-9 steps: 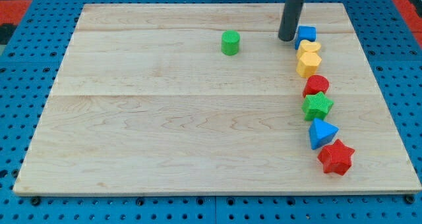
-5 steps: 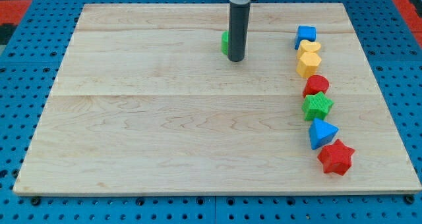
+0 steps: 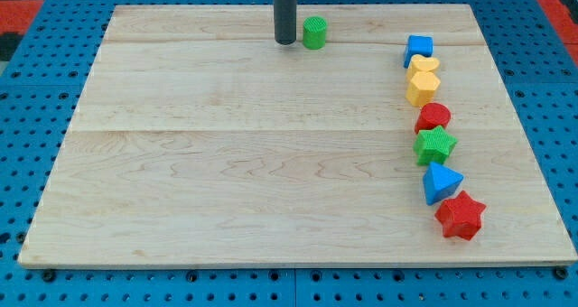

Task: Move the green circle to the top of the blue cube

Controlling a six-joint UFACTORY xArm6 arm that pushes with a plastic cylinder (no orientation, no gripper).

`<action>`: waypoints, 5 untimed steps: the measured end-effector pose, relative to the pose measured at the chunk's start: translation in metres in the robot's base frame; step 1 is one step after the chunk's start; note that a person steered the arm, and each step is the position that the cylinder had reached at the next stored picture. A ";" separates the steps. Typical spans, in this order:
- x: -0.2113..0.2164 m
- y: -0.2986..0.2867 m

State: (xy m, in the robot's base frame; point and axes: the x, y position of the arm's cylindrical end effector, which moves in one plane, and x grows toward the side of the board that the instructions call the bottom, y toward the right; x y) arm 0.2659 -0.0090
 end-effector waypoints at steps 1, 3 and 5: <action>-0.014 0.045; -0.035 0.072; -0.019 0.126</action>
State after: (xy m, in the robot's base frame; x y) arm 0.2469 0.1168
